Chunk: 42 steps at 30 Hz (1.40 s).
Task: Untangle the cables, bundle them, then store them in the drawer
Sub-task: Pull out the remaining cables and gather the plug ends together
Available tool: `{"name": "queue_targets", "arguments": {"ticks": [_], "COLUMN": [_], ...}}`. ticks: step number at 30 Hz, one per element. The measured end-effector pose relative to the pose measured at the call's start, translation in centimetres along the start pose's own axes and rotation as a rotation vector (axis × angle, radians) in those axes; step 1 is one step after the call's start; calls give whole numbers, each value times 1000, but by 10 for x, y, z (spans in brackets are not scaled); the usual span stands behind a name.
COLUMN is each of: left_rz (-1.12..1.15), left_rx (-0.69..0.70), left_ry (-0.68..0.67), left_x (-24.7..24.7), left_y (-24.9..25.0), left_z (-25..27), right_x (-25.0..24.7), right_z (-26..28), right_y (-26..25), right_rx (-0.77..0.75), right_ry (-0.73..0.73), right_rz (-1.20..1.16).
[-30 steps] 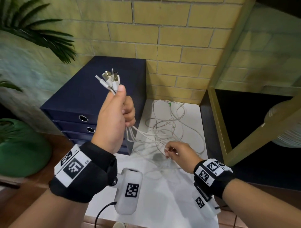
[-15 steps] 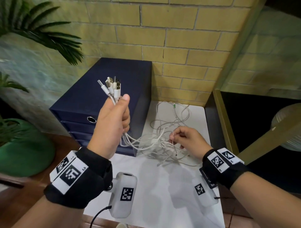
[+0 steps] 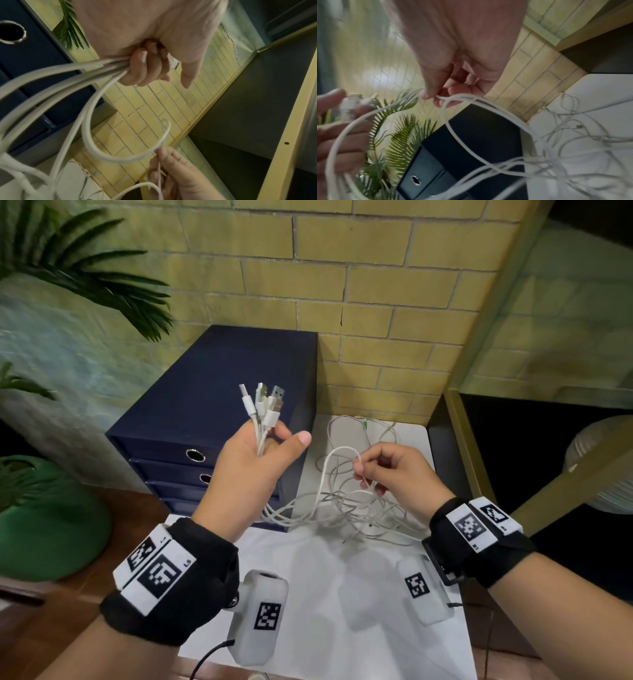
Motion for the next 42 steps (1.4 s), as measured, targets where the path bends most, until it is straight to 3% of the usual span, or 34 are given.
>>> {"name": "queue_targets", "arguments": {"ticks": [9,15,19,25,29,34,39,42], "left_rz": [-314,-164,34,149,217,232,249,254], "left_rx": [-44,-33,-17,8,47,39,18,25], "left_ry": [-243,-99,47,95,118,117,72,76], "left_x": [21,14,-6,-15,-20,-23,-13,-13], "left_y": [-8,-2,6,18,31,30,31,33], "left_z": [1,1,-9,-12,-18,-11,-7,-8], "right_x": [19,14,-2,-15,-10,6,42,60], "right_z": [9,5,3,-10,-16,-11,1,7], "right_y": [-31,-2,28,38,42,29,24,34], "right_rx": [-140,-110,0,18,70,38,9,0], "right_ry": [-175,-149,-65,-14,-97,-133,-354,-358], "right_rz": [120,342,339,464,637,521,504,420]}}
Point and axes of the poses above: each hand's wrist, its own z-axis away from the middle knuckle, its own x-axis out of the palm, y = z × x, the point moved 4 cm from there along -z, towards the middle knuckle, and after that the axes turned 6 degrees about y, right-handed, at the moved point
